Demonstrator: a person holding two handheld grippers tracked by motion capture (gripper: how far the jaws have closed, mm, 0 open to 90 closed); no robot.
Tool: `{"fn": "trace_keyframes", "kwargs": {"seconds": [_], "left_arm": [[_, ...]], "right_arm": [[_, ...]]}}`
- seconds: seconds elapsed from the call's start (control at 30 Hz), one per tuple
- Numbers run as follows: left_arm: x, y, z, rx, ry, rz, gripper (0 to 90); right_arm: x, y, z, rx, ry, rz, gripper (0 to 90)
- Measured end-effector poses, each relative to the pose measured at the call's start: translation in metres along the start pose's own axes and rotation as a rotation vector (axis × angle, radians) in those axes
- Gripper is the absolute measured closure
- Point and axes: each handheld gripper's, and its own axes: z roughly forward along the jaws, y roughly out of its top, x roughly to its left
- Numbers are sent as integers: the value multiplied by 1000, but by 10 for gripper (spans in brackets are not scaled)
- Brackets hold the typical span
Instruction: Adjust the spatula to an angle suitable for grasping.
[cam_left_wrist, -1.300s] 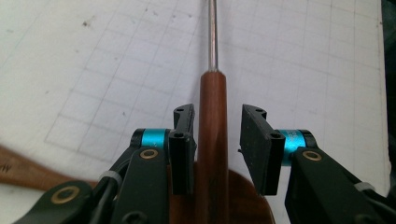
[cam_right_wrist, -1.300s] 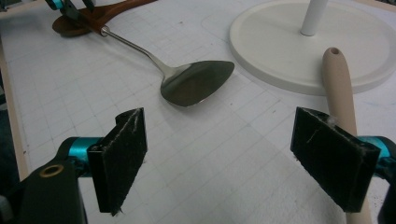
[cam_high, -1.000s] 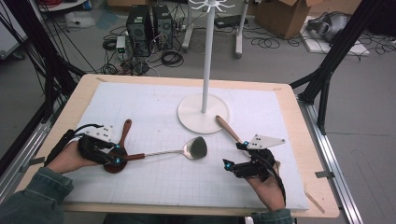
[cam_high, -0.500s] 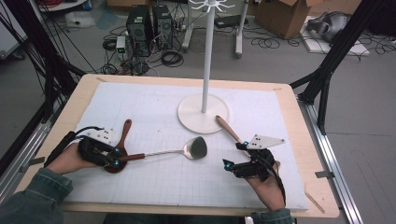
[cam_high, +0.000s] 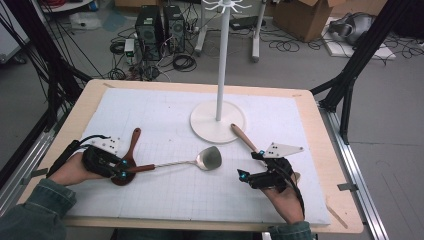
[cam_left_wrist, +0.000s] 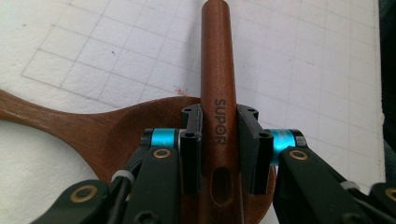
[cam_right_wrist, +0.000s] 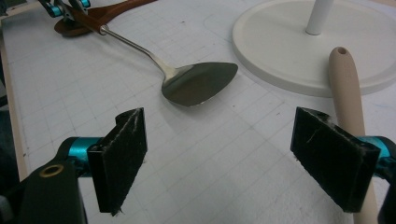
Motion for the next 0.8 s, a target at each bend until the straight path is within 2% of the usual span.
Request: {"fn": "trace_keyframes", "kwargs": {"seconds": [0.1, 0.17, 0.37, 0.8], "left_arm": [[0, 1, -2, 2, 3, 9, 724], [-1, 2, -3, -3, 6, 7, 724], [-2, 4, -8, -30, 6, 8, 724], [-5, 10, -14, -29, 9, 23, 724]], "right_arm": [[3, 3, 0, 15, -16, -9, 177], [9, 9, -1, 13, -10, -52, 180], [12, 18, 1, -10, 22, -49, 180], [18, 29, 8, -27, 66, -62, 180]]}}
